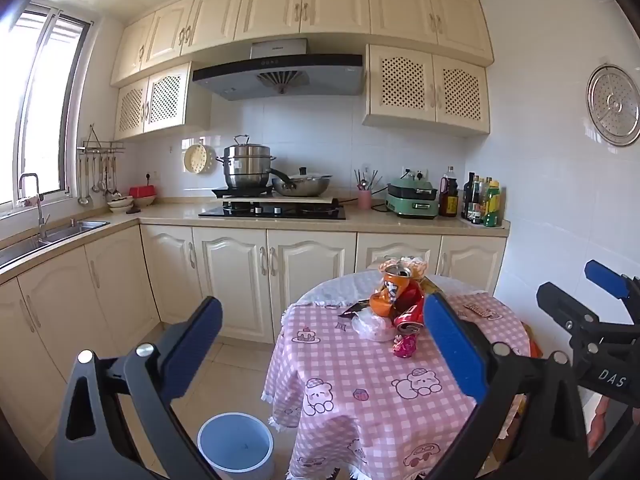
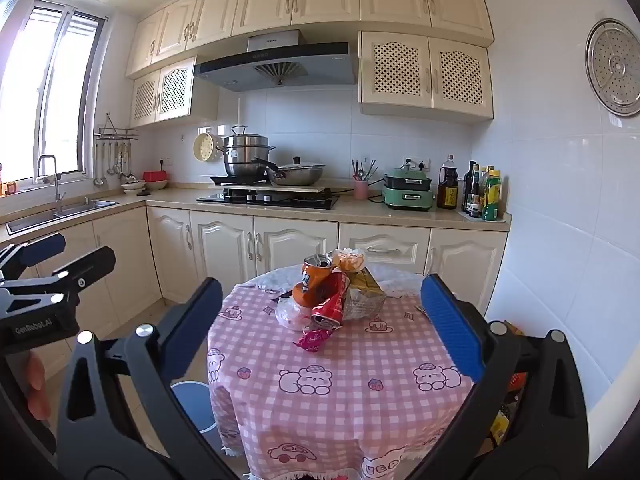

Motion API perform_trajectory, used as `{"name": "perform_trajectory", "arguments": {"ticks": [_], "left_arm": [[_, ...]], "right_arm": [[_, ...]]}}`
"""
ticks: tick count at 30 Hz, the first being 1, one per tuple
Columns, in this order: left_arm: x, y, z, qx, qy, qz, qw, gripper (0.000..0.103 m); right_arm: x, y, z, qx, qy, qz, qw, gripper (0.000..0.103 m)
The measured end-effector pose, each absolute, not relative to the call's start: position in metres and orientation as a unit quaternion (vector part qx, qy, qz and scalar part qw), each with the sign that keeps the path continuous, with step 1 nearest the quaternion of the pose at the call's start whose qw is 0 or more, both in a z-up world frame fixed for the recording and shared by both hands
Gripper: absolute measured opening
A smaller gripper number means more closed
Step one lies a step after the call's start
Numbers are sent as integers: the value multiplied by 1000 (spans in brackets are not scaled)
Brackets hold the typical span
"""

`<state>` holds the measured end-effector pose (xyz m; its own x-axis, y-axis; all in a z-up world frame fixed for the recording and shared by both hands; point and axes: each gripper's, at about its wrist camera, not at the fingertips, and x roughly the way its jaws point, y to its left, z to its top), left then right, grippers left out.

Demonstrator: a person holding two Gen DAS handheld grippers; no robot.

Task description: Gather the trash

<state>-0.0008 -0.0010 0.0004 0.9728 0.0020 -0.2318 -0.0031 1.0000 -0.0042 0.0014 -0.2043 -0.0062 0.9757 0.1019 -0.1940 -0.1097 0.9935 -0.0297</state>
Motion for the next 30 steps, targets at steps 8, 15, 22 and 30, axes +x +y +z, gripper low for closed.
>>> {"name": "perform_trajectory", "arguments": {"ticks": [8,15,22,30], "left_arm": [[-2,0,2,-2,120,1,993,98],[-3,4,-2,-1,124,2,992,98],[6,1,-8,2,129,6,992,98],[9,0,-11,4,133,11,991,98]], "right_arm": [[3,-204,-7,-20,97,56,993,97],[3,-206,-11,-16,100,56,993,97],[11,-203,-16,-18,108,59,992,97],[12,-201,-16,-15,110,62,992,97]]}}
